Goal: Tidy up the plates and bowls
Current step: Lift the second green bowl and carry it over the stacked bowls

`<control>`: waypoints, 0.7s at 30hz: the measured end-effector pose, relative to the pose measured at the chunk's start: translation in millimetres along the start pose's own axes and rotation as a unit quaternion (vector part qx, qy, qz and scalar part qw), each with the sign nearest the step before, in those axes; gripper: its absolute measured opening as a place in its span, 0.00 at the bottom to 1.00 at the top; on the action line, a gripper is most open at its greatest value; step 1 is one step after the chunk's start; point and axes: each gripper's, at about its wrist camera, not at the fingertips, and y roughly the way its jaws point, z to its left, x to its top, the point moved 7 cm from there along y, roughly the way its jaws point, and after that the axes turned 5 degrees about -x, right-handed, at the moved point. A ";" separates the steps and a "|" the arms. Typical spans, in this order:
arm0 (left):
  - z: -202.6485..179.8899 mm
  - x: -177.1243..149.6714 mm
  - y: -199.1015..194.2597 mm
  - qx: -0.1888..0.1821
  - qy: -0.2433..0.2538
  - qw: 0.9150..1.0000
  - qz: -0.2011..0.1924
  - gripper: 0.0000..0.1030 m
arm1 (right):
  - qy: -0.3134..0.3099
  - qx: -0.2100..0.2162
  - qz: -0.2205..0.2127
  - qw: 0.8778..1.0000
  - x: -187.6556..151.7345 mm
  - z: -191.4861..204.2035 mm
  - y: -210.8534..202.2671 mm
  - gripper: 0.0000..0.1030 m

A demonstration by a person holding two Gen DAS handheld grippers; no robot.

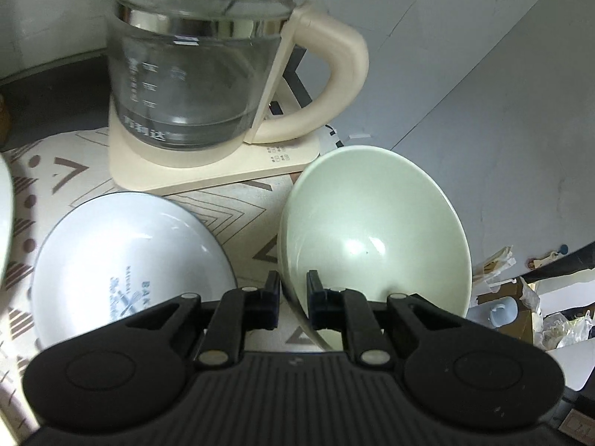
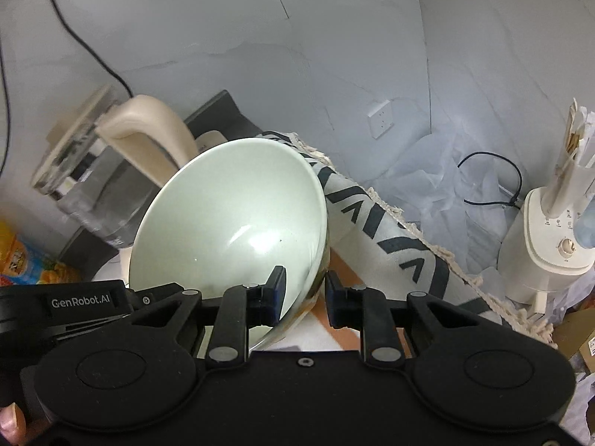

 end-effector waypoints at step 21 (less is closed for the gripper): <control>20.2 -29.6 -90.3 0.010 -0.011 1.000 -0.026 0.12 | -0.037 0.064 -0.006 0.997 -21.2 32.9 -73.9 0.22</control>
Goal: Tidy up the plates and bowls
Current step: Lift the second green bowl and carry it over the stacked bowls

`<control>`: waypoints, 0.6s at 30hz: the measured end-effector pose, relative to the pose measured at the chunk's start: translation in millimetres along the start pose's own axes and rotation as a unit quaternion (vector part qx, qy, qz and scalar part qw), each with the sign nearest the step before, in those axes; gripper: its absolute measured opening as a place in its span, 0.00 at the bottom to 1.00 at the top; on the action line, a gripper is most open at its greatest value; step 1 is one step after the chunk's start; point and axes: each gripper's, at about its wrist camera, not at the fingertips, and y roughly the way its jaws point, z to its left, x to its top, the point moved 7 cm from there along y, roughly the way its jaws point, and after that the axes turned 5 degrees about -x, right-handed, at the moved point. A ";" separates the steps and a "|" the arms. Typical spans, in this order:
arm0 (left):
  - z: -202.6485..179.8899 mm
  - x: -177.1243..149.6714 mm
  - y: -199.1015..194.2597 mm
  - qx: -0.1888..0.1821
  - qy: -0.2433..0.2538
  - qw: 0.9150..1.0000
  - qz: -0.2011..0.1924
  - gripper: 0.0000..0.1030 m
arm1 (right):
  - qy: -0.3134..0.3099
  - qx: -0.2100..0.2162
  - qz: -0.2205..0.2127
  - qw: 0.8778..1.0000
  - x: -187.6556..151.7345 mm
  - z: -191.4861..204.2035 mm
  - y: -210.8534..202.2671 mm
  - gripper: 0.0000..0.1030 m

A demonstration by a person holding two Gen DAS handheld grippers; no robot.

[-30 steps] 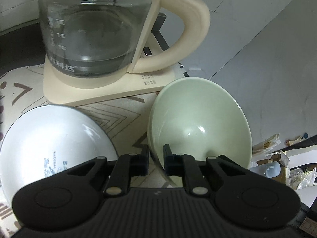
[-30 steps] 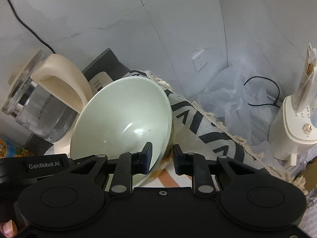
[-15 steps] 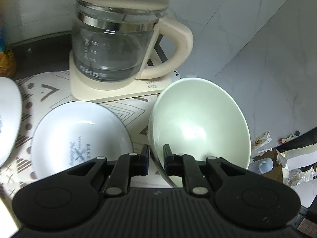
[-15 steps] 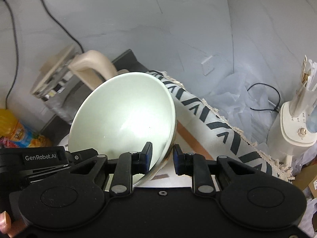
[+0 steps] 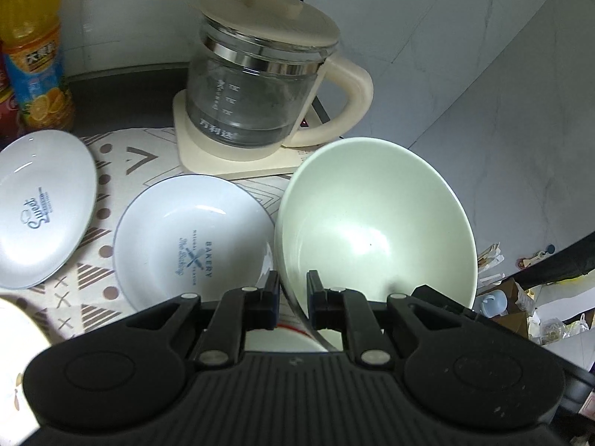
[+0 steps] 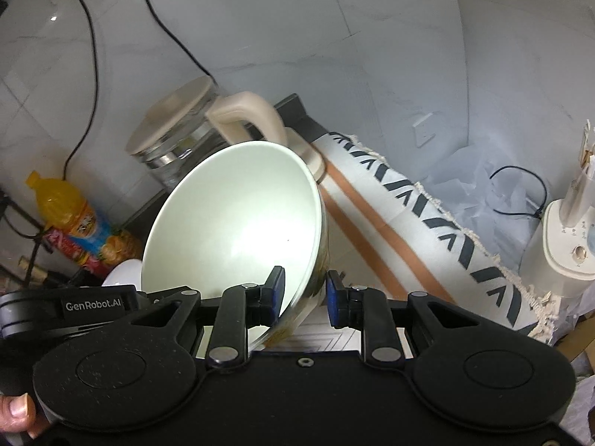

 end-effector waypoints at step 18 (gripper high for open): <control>4.6 -32.2 -48.1 0.000 0.002 1.000 0.000 0.13 | -0.074 0.031 0.007 0.997 -18.4 22.6 -32.5 0.23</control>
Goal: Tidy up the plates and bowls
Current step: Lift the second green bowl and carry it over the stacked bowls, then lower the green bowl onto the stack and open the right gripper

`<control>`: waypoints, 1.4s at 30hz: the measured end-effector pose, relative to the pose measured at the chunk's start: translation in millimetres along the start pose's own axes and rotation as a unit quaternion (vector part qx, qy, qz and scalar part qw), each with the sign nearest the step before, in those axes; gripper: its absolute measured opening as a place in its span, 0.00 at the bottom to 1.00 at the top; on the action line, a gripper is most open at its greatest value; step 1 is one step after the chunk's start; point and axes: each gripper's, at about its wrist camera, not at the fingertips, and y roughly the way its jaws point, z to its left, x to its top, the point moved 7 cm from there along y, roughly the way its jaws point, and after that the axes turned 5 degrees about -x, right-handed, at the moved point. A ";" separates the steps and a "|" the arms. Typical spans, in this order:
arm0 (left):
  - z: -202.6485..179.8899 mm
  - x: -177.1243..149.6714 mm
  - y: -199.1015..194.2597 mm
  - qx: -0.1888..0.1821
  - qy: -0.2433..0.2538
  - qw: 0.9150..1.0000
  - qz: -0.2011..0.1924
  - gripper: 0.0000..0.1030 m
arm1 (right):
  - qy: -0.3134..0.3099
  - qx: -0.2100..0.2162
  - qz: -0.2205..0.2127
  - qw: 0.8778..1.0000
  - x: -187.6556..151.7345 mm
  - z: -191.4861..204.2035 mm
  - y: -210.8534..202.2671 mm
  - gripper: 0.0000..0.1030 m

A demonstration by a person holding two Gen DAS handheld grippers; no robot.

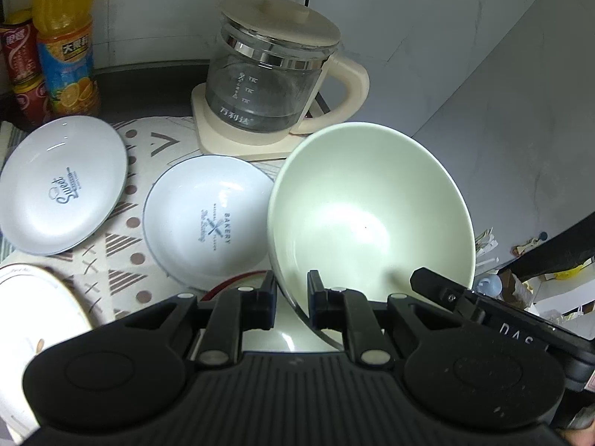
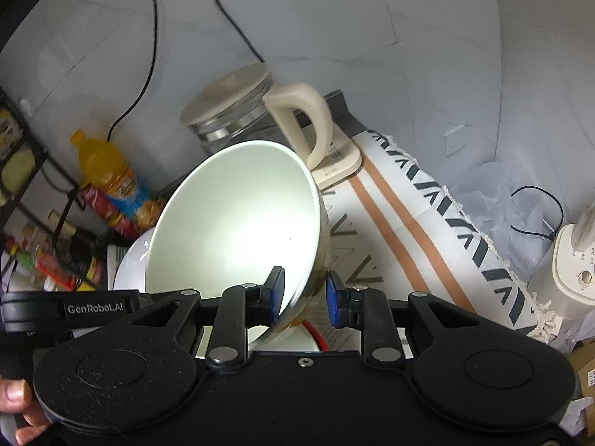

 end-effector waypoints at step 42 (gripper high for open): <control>40.1 -74.3 7.5 0.033 -0.048 0.995 0.085 0.16 | -0.059 -0.005 0.100 0.993 -70.4 16.8 10.8 0.24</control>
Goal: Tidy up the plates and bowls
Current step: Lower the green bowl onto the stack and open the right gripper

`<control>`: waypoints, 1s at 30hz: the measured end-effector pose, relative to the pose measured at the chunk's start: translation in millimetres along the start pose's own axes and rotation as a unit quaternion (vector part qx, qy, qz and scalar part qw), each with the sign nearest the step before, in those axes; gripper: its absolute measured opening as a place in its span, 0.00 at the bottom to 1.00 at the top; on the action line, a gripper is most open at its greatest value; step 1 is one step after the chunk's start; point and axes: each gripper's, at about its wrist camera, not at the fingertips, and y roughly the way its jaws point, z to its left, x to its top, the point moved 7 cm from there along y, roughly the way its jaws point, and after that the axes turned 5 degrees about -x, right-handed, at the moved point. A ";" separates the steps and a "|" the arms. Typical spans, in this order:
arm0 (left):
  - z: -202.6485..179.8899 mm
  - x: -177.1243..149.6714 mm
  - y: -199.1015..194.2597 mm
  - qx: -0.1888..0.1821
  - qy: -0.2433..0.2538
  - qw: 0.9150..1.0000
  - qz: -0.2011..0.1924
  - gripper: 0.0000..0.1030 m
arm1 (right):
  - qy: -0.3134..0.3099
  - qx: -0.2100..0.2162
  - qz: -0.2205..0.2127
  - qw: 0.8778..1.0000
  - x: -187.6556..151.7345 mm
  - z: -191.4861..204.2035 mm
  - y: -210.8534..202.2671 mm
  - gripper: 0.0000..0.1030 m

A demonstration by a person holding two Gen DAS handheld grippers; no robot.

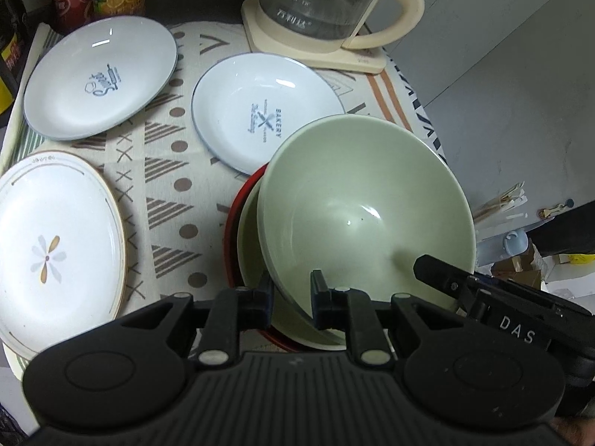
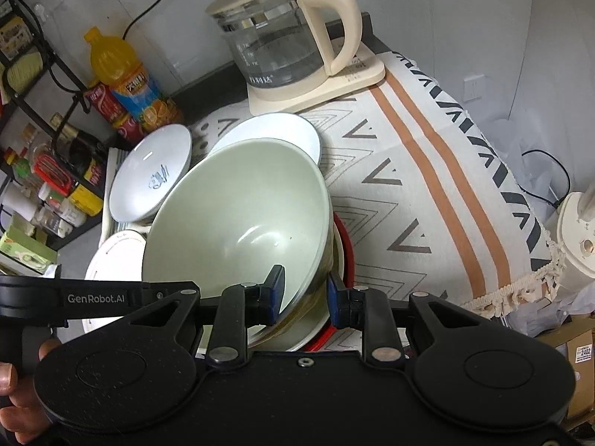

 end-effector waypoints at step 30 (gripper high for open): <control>0.5 4.9 -35.0 0.045 -0.017 0.995 -0.083 0.79 | -0.014 0.052 -0.038 0.998 3.3 -8.8 -18.3 0.65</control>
